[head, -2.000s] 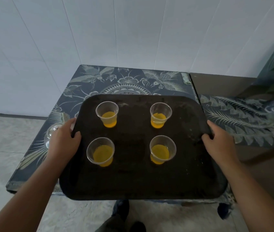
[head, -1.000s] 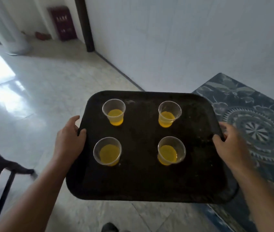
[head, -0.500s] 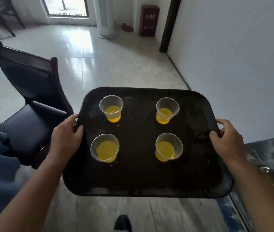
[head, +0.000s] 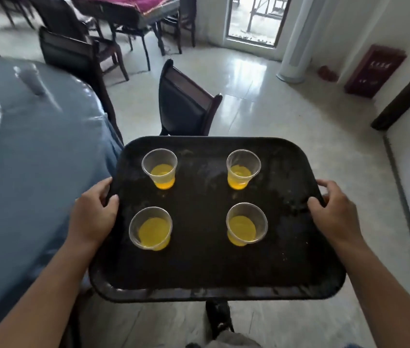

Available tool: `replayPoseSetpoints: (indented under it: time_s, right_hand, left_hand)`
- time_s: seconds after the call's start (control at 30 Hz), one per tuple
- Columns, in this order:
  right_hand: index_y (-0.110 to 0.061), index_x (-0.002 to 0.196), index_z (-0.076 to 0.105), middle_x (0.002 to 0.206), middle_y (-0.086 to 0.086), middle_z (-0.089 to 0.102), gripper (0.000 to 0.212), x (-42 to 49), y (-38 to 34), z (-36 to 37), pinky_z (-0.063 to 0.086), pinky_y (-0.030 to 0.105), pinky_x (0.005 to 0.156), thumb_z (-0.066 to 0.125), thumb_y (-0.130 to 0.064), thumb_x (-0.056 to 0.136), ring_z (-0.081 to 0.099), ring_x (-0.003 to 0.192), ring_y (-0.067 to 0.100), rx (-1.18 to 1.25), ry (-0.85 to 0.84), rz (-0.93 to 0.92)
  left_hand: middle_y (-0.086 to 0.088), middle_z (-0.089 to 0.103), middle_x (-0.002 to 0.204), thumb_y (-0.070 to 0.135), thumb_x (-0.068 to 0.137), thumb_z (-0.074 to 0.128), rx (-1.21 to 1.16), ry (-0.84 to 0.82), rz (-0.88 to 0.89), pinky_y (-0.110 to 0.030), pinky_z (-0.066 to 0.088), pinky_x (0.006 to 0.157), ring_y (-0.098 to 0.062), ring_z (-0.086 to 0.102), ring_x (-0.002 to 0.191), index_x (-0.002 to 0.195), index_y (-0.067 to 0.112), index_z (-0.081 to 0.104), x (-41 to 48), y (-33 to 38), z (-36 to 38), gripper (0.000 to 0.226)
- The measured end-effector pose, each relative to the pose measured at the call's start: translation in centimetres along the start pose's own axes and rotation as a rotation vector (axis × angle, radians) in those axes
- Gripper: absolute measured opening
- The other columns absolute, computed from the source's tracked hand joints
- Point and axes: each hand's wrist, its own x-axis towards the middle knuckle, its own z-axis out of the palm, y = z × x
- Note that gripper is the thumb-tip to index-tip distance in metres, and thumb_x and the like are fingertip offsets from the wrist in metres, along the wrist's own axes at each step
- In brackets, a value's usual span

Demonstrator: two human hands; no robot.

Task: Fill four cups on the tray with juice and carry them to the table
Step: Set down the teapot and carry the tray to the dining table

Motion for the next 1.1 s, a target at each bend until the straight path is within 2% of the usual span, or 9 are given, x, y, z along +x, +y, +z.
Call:
replayPoseSetpoints:
  time_s: [0.1, 0.27, 0.5, 0.57, 0.77, 0.9, 1.0, 1.1]
  right_hand:
    - [-0.011, 0.131, 0.058, 0.079, 0.006, 0.062, 0.042, 3.9, -2.2, 2.2, 0.04, 0.033, 0.073, 0.063, -0.01, 0.089, 0.057, 0.075, 0.03, 0.028, -0.076, -0.12]
    - [-0.011, 0.133, 0.058, 0.075, 0.003, 0.061, 0.043, 9.2, -6.2, 5.9, 0.04, 0.034, 0.071, 0.063, -0.01, 0.09, 0.058, 0.073, 0.03, 0.055, -0.215, -0.293]
    - [-0.015, 0.131, 0.06, 0.073, 0.003, 0.064, 0.041, 13.0, -12.7, 10.6, 0.038, 0.032, 0.071, 0.06, -0.009, 0.09, 0.057, 0.07, 0.024, 0.121, -0.383, -0.481]
    - [-0.018, 0.13, 0.061, 0.074, 0.002, 0.064, 0.041, 13.3, -14.3, 12.1, 0.038, 0.031, 0.071, 0.06, -0.01, 0.09, 0.058, 0.069, 0.019, 0.142, -0.438, -0.524]
    - [-0.021, 0.129, 0.062, 0.078, 0.001, 0.066, 0.04, 12.4, -18.8, 15.8, 0.042, 0.033, 0.071, 0.06, -0.011, 0.09, 0.061, 0.074, 0.021, 0.21, -0.577, -0.646]
    - [-0.024, 0.128, 0.063, 0.076, -0.004, 0.063, 0.041, 11.2, -21.9, 18.3, 0.044, 0.035, 0.072, 0.06, -0.013, 0.088, 0.061, 0.075, 0.021, 0.213, -0.642, -0.709]
    - [-0.025, 0.13, 0.063, 0.075, -0.009, 0.057, 0.044, 10.0, -24.4, 20.2, 0.04, 0.033, 0.071, 0.06, -0.012, 0.088, 0.056, 0.07, 0.015, 0.203, -0.682, -0.777]
    - [-0.024, 0.133, 0.061, 0.088, 0.0, 0.063, 0.045, 8.7, -27.1, 22.1, 0.038, 0.031, 0.077, 0.06, -0.012, 0.089, 0.053, 0.081, 0.018, 0.188, -0.721, -0.825]
  left_hand:
    - [-0.022, 0.074, 0.124, 0.004, 0.093, 0.067, 0.016, 0.091, -0.131, -0.048, 0.051, 0.098, -0.041, 0.069, 0.115, 0.137, 0.007, 0.066, -0.4, -0.9, -0.9, 0.044]
    - [-0.02, 0.073, 0.128, 0.008, 0.096, 0.066, 0.05, 0.231, -0.332, -0.049, 0.049, 0.102, -0.043, 0.065, 0.121, 0.14, 0.011, 0.065, -2.2, -2.2, -2.5, 0.044]
    - [-0.026, 0.073, 0.112, 0.006, 0.097, 0.066, 0.095, 0.41, -0.502, -0.048, 0.051, 0.091, -0.046, 0.067, 0.106, 0.14, 0.005, 0.063, -6.1, -3.2, -4.2, 0.044]
    - [-0.026, 0.074, 0.109, 0.006, 0.096, 0.067, 0.113, 0.451, -0.543, -0.05, 0.052, 0.091, -0.046, 0.068, 0.104, 0.14, 0.006, 0.064, -7.5, -3.7, -4.7, 0.044]
    - [-0.025, 0.073, 0.105, 0.006, 0.095, 0.068, 0.145, 0.572, -0.701, -0.051, 0.051, 0.094, -0.046, 0.067, 0.105, 0.139, 0.003, 0.064, -11.5, -4.5, -6.3, 0.044]
    - [-0.014, 0.067, 0.093, 0.005, 0.095, 0.069, 0.162, 0.643, -0.763, -0.05, 0.051, 0.093, -0.042, 0.066, 0.097, 0.14, 0.001, 0.063, -13.7, -4.8, -7.3, 0.045]
    - [-0.023, 0.071, 0.103, 0.004, 0.096, 0.068, 0.173, 0.683, -0.803, -0.052, 0.052, 0.096, -0.041, 0.067, 0.102, 0.14, 0.001, 0.062, -15.1, -5.8, -8.2, 0.045]
    - [-0.023, 0.072, 0.104, 0.006, 0.095, 0.068, 0.166, 0.721, -0.852, -0.051, 0.051, 0.097, -0.042, 0.067, 0.106, 0.139, 0.004, 0.064, -15.6, -7.6, -9.3, 0.044]
